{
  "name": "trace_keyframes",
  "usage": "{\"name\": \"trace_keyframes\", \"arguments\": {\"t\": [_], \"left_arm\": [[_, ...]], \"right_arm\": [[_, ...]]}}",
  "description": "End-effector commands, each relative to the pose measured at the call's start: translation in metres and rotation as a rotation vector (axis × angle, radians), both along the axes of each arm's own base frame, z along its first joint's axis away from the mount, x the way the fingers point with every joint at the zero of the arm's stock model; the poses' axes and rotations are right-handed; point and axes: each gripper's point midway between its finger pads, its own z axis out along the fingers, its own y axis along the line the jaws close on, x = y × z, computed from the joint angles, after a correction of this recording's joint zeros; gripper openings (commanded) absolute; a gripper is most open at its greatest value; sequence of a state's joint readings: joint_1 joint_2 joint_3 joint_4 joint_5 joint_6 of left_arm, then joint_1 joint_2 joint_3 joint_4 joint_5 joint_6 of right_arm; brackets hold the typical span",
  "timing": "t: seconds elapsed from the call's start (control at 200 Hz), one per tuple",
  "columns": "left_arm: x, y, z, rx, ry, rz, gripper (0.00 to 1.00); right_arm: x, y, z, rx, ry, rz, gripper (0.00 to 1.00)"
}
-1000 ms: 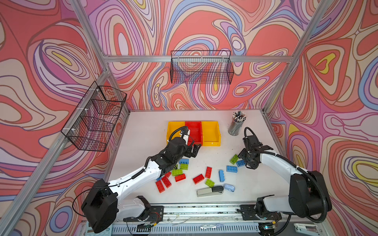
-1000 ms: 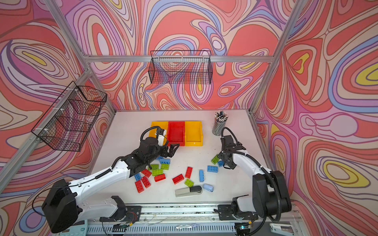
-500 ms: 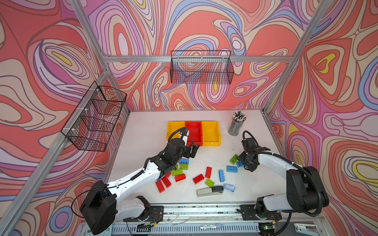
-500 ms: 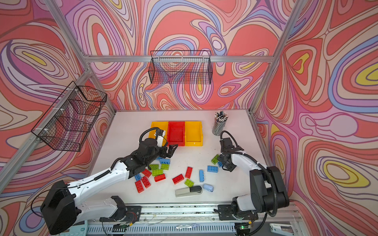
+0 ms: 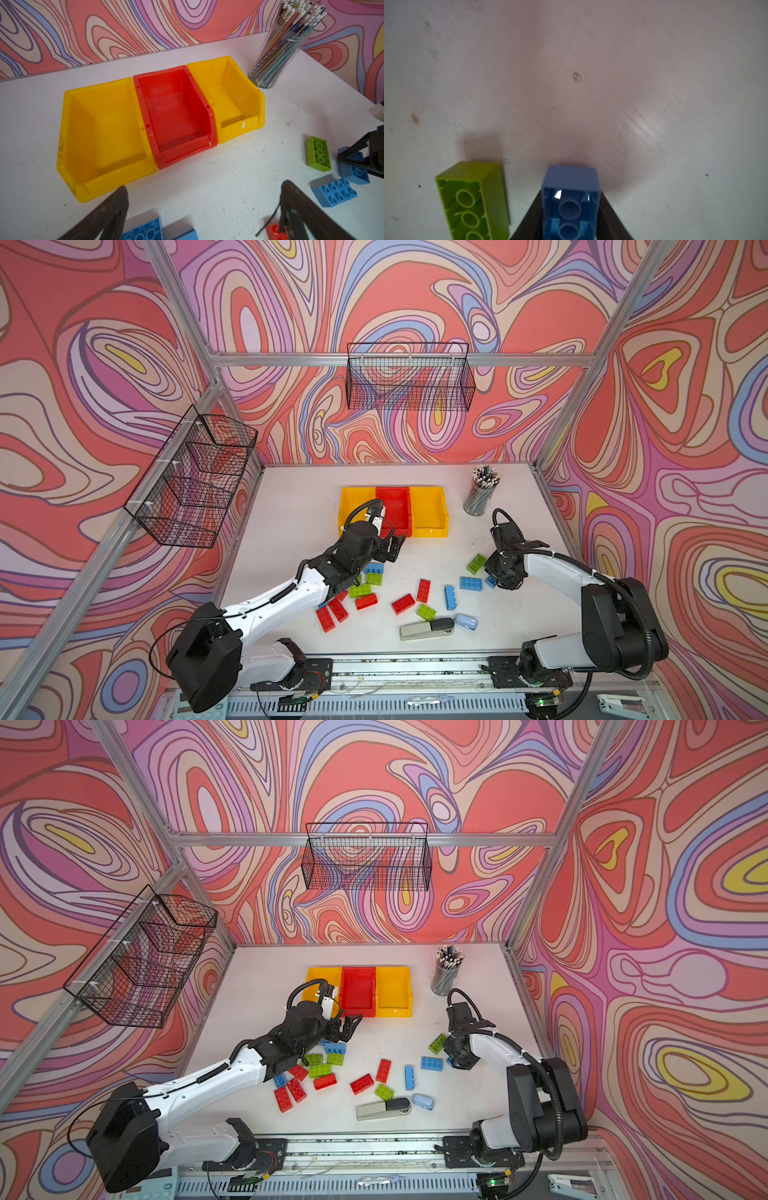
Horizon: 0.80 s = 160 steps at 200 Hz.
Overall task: Sort the legos into containers by color
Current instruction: 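Lower the right gripper and grasp the blue brick beside the green brick, then carry the blue brick to the yellow bin nearest the pencil cup and release it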
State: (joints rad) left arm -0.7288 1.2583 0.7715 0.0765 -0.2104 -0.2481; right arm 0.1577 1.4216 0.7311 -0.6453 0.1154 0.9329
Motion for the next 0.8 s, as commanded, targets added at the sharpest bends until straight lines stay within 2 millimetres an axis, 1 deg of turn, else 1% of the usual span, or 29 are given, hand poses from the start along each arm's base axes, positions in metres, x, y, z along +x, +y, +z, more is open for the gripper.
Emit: {"name": "trace_keyframes", "arguments": {"t": [0.0, 0.105, 0.2, 0.356, 0.441, 0.501, 0.621, 0.626, 0.701, 0.746, 0.756, 0.771, 0.796], "left_arm": [[0.005, -0.004, 0.015, -0.021, -0.018, 0.012, 1.0], [0.006, -0.004, 0.018, -0.018, -0.018, 0.015, 1.0], [0.007, -0.004, 0.019, -0.012, -0.01, 0.02, 1.0], [0.01, 0.005, 0.024, -0.015, -0.01, 0.08, 1.0], [0.009, 0.007, 0.024, -0.019, -0.007, 0.087, 1.0], [0.008, 0.009, 0.024, -0.016, 0.003, 0.094, 1.0], [0.006, 0.013, 0.02, 0.003, 0.021, 0.107, 1.0], [0.006, 0.013, 0.02, 0.004, 0.022, 0.108, 1.0], [0.005, 0.017, 0.019, 0.015, 0.022, 0.119, 1.0], [0.005, 0.02, 0.019, 0.019, 0.02, 0.127, 1.0], [0.005, 0.02, 0.019, 0.02, 0.02, 0.129, 1.0], [0.005, 0.021, 0.018, 0.02, 0.022, 0.13, 1.0], [0.005, 0.023, 0.019, 0.02, 0.022, 0.135, 1.0]], "right_arm": [[0.014, -0.004, 0.026, -0.052, -0.027, 0.049, 0.36], [0.029, -0.003, 0.046, -0.067, -0.055, 0.091, 0.33], [0.048, 0.005, 0.065, -0.046, -0.101, 0.134, 0.32], [0.082, 0.034, 0.093, 0.066, -0.196, 0.203, 0.33], [0.098, 0.055, 0.107, 0.105, -0.234, 0.254, 0.32], [0.111, 0.074, 0.119, 0.121, -0.267, 0.308, 0.32], [0.138, 0.111, 0.132, 0.155, -0.294, 0.4, 0.32], [0.139, 0.115, 0.134, 0.156, -0.299, 0.411, 0.32], [0.154, 0.134, 0.136, 0.163, -0.305, 0.458, 0.32], [0.162, 0.146, 0.143, 0.169, -0.327, 0.486, 0.32], [0.165, 0.15, 0.137, 0.168, -0.313, 0.493, 0.32], [0.167, 0.153, 0.133, 0.169, -0.305, 0.502, 0.32], [0.172, 0.16, 0.132, 0.174, -0.309, 0.516, 0.32]]}}
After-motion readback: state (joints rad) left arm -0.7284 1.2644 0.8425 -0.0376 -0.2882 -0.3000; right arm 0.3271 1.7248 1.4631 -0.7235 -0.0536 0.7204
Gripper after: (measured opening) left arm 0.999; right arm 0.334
